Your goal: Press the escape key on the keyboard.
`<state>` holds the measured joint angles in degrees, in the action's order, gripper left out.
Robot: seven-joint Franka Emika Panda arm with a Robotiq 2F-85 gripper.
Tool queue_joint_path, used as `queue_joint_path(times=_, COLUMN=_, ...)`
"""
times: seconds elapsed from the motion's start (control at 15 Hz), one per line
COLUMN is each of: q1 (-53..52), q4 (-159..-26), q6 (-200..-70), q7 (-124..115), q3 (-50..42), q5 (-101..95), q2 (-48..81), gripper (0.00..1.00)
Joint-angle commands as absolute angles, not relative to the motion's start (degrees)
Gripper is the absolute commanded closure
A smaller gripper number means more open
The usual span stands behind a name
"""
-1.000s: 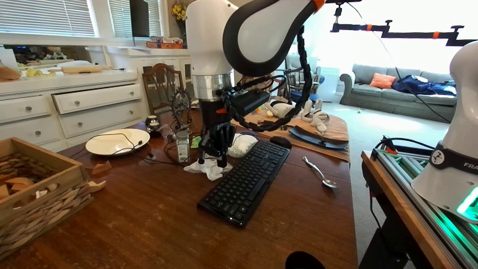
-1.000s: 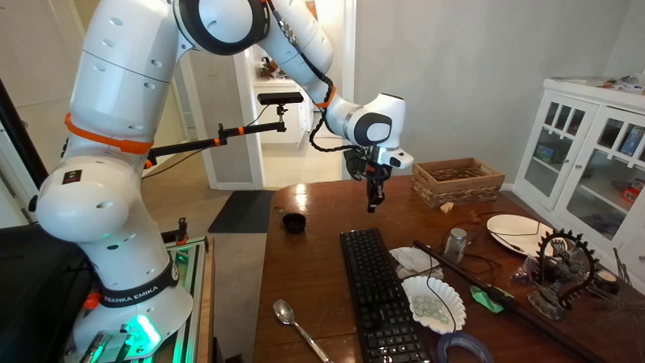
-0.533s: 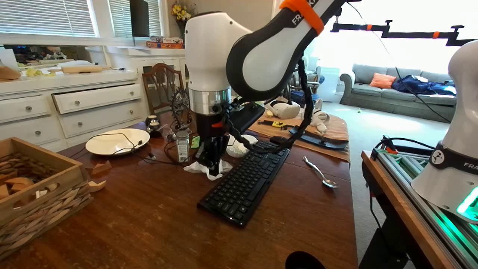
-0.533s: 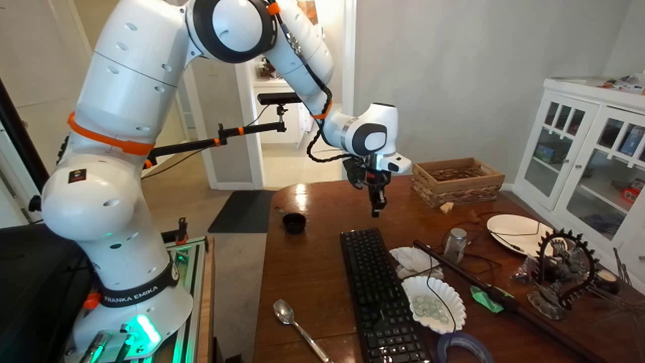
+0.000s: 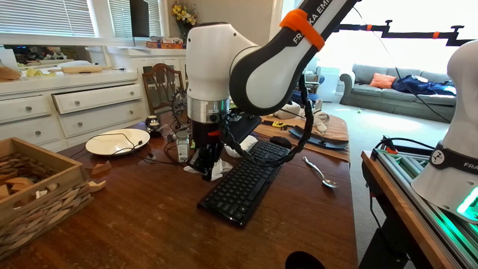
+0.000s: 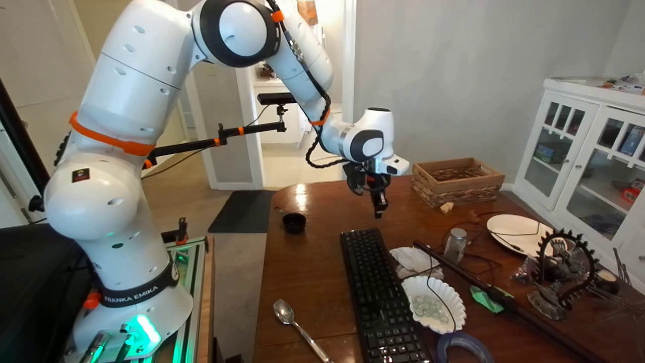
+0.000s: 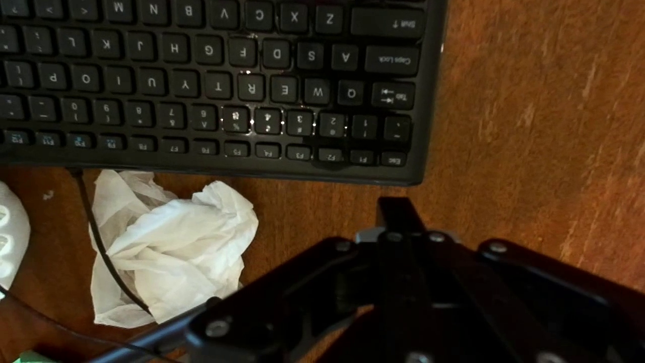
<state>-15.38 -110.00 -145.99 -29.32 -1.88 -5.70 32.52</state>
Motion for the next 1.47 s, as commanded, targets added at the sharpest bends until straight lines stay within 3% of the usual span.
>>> queue_joint_path(times=0.0, q1=-15.8, q4=-110.0, q6=-145.9, q7=-29.0, q3=-2.4, q5=-5.2, q2=32.5, gripper=0.99)
queue_joint_path(times=1.4, q1=-18.0, q4=-109.4, q6=-151.2, q7=-28.7, q3=-3.0, q5=-5.9, q2=37.9, gripper=1.0)
